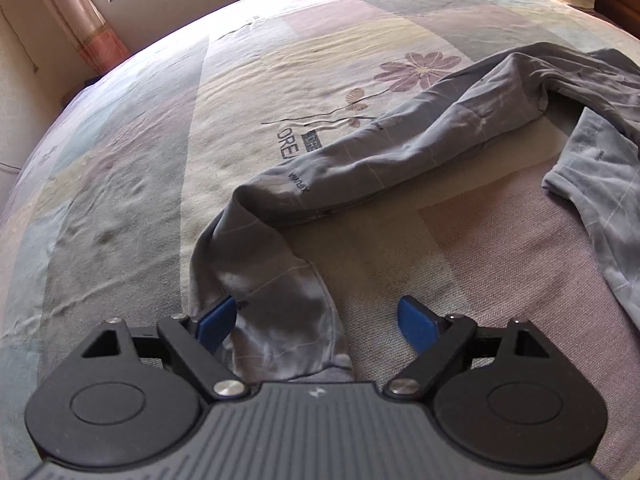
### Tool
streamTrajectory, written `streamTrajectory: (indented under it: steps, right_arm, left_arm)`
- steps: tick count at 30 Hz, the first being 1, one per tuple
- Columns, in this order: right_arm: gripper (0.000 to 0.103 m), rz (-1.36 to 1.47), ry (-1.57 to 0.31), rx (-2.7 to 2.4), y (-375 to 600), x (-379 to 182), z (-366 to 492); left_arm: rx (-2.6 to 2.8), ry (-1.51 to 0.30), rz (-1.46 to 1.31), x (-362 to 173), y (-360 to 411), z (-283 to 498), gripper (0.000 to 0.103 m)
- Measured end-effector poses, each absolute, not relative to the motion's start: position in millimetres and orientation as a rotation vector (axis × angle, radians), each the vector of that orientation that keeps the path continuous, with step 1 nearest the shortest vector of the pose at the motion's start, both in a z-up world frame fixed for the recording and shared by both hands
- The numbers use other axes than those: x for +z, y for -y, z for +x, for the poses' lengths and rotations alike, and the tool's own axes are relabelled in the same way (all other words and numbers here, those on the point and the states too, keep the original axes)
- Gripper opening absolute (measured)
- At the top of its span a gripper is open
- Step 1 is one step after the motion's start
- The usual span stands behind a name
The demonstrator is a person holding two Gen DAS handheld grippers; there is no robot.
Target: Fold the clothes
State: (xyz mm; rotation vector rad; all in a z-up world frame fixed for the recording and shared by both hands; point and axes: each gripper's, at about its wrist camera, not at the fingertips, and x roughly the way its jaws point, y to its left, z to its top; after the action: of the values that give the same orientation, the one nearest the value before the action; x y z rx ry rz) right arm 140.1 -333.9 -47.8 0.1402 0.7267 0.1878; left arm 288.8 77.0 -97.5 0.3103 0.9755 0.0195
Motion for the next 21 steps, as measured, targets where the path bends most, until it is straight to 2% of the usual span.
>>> streamTrajectory:
  steps: [12,21]
  right_arm:
    - [0.075,0.147,-0.743,0.226,322,-50,148]
    - [0.076,0.155,-0.759,0.234,316,-54,149]
  left_arm:
    - [0.208,-0.979,0.261,-78,-165,262,0.089]
    - [0.101,-0.963,0.366,-78,-137,247,0.089]
